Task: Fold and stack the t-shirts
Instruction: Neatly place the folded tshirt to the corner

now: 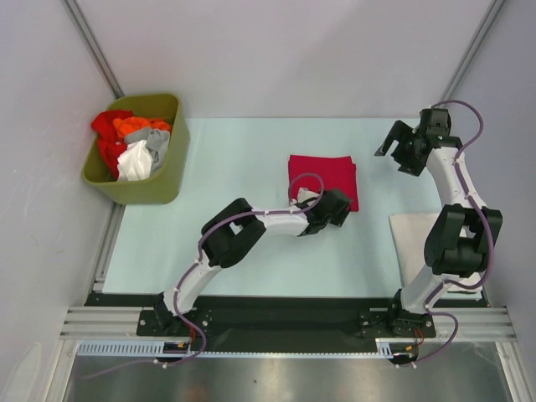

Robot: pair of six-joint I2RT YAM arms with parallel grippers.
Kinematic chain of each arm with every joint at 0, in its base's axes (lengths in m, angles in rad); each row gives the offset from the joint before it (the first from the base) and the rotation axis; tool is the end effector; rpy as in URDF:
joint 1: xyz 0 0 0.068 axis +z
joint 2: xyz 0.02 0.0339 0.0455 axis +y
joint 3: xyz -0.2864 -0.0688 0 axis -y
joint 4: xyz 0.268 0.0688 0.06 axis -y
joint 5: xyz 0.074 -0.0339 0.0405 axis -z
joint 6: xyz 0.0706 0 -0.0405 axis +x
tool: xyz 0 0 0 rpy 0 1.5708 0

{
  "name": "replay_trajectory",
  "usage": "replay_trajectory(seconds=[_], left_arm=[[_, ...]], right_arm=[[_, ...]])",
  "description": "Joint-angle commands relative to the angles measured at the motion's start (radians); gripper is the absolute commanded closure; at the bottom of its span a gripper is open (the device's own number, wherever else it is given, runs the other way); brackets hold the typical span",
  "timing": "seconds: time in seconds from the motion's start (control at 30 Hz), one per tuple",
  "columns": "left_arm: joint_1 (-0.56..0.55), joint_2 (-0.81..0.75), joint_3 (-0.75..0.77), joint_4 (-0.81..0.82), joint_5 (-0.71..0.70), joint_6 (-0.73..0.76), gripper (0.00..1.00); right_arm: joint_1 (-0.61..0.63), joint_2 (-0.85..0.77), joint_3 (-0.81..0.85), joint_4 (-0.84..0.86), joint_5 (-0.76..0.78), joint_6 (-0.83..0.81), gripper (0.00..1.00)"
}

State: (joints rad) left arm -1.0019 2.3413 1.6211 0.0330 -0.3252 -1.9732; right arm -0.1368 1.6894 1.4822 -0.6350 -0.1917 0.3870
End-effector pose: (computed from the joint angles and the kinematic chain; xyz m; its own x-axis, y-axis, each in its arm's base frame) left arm 0.3257 -0.4676 0.0980 -0.4783 -0.8705 0.1163 -0.5750 0.2104 -0.7907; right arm 0.4218 -0.0445 0.2945 -0.6814 0.4678 -0.5629 0.2866 0.8782 0.3829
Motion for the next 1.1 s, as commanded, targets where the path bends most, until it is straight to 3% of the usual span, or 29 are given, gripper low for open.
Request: replay_trajectory(seconds=[0.0,0.2,0.3,0.37,0.47,0.63,0.9,1.07], left_arm=[[-0.003,0.012,0.049,-0.093,-0.067,-0.144,0.45],[0.0,0.032,0.045,-0.11,-0.078,-0.17,0.52],[0.0,0.049,0.072,-0.114,-0.072,-0.17,0.59],[0.002,0.049,0.062,-0.105,-0.069,-0.162,0.69],[0.016,0.02,0.001,-0.055,-0.037,-0.112,0.82],[0.068,-0.11,-0.163,0.077,0.054,0.051,0.99],[0.121,-0.238,-0.343,0.192,0.195,0.111,1.0],[0.134,-0.272,-0.36,0.196,0.238,0.134,1.0]], right_arm=[[-0.001,0.03,0.067,-0.018,0.04,-0.046,0.05],[-0.001,0.039,0.087,-0.028,0.049,-0.053,0.04],[-0.001,0.036,0.073,-0.029,0.047,-0.051,0.05],[-0.001,0.038,0.067,-0.025,0.043,-0.046,0.05],[-0.004,0.053,0.041,-0.009,-0.029,-0.06,0.04],[-0.038,0.142,0.02,0.015,-0.316,-0.071,0.0],[-0.015,0.311,0.001,0.133,-0.526,-0.016,0.0],[0.037,0.362,-0.028,0.198,-0.548,0.013,0.0]])
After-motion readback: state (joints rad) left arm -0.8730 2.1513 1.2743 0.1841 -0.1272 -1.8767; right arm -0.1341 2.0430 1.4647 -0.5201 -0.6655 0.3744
